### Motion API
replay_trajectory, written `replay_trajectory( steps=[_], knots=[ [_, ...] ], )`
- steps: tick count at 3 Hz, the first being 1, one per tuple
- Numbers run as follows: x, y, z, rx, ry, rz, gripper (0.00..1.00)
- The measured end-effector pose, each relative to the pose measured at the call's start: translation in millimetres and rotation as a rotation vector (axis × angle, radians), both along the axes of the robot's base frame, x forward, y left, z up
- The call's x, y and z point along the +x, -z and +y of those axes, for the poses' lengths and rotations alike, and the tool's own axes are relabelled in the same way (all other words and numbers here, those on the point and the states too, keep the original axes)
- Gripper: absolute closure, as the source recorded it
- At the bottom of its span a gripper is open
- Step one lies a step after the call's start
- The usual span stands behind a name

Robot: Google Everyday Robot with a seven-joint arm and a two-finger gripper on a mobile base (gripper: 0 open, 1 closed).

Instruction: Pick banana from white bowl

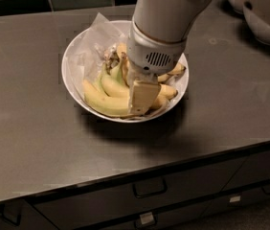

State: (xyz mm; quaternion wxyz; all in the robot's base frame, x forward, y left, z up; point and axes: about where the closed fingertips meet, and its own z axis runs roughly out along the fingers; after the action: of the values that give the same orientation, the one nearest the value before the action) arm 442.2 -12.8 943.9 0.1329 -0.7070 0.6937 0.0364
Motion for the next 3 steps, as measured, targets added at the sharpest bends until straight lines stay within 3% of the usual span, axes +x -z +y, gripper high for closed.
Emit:
replay_trajectory(
  steps=[3],
  knots=[
    [26,13,-13,-0.102,0.061,-0.144,0.47]
  ],
)
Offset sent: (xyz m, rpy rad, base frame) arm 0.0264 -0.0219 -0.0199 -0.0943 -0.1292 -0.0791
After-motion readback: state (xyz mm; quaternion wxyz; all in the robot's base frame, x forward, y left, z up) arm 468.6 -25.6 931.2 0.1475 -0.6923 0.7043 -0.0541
